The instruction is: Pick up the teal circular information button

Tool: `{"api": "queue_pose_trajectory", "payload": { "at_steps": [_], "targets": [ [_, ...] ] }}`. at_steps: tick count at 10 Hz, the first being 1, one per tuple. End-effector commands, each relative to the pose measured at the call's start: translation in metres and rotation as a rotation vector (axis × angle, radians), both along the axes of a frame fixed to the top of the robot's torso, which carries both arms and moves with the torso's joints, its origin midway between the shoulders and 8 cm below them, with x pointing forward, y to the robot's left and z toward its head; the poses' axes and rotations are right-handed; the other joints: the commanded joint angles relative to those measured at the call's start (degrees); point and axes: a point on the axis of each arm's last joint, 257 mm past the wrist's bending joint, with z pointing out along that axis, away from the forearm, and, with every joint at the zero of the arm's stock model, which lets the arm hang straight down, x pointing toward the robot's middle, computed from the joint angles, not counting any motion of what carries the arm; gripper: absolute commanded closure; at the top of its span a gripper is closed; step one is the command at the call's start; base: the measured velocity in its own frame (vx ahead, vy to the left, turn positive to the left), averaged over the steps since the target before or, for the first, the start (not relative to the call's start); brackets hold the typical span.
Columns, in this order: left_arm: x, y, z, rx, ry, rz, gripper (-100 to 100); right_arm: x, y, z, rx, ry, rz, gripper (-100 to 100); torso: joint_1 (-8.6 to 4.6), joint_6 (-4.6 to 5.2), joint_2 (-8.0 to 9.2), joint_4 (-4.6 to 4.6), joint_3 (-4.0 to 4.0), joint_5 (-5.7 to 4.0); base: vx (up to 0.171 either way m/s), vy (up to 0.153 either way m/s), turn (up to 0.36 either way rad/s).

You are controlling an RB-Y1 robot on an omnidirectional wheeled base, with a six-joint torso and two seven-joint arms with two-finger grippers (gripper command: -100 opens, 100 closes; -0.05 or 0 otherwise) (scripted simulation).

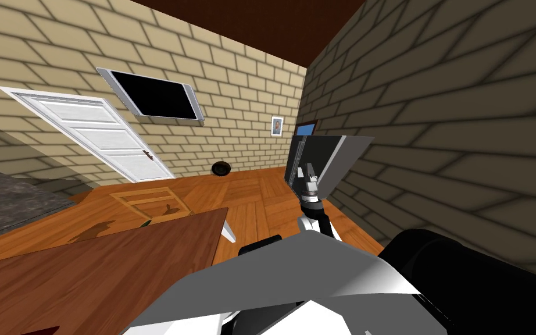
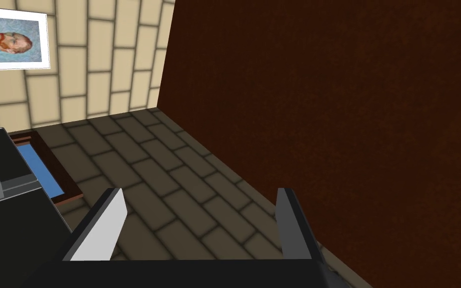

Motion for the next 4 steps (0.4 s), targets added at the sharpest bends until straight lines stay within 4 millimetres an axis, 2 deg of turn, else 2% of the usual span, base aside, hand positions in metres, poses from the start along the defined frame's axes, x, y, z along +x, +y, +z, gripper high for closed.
{"api": "queue_pose_trajectory", "payload": {
  "at_steps": [1,2,3,4],
  "targets": [
    [0.0020,-0.0009,0.0083,0.000,-0.001,-0.004,100,0.0000,0.0000,0.0000,0.000,0.000,0.000,0,0.00,0.00,0.00,0.00,0.00,0.00,0.011,-0.020,0.047],
    [0.0026,-0.0012,0.0131,0.000,-0.001,-0.008,100,0.0000,0.0000,0.0000,0.000,0.000,0.000,0,-0.05,0.00,-0.01,0.00,-0.01,-0.01,0.008,-0.022,0.029],
    [0.0023,-0.0006,0.0097,0.000,-0.002,-0.005,100,0.0000,0.0000,0.0000,0.000,0.000,0.000,0,-0.08,0.02,-0.01,0.00,0.00,-0.03,0.004,-0.010,0.005],
    [0.0027,-0.0008,0.0102,0.000,-0.002,-0.005,0,0.0000,0.0000,0.0000,0.000,0.000,0.000,0,-0.03,0.03,0.00,-0.01,-0.01,-0.01,0.000,0.000,0.000]
  ]
}}
